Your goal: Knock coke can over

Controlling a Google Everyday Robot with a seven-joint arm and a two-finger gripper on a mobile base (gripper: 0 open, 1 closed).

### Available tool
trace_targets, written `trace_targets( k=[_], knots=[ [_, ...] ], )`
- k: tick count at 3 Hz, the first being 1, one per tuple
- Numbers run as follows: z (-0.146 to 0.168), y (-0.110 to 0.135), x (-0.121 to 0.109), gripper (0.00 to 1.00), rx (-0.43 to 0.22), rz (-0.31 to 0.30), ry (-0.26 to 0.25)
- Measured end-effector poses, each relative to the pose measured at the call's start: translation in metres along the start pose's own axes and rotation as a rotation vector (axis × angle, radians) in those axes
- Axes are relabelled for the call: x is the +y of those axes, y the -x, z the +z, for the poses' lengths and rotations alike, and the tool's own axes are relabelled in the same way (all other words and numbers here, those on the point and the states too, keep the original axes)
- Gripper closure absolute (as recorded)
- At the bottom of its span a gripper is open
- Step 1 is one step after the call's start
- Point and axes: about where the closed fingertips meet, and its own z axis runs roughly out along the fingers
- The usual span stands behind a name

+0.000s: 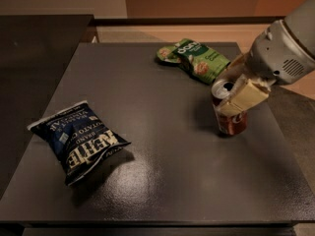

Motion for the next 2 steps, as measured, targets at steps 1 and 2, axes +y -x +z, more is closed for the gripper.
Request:
trace_targets(
  k=[1, 2],
  knots=[
    [0.017, 0.004, -0.005, 1.00, 0.173, -0.031, 0.026],
    [0.029, 0.008, -0.010, 1.00, 0.289, -0.064, 0.051]
  ],
)
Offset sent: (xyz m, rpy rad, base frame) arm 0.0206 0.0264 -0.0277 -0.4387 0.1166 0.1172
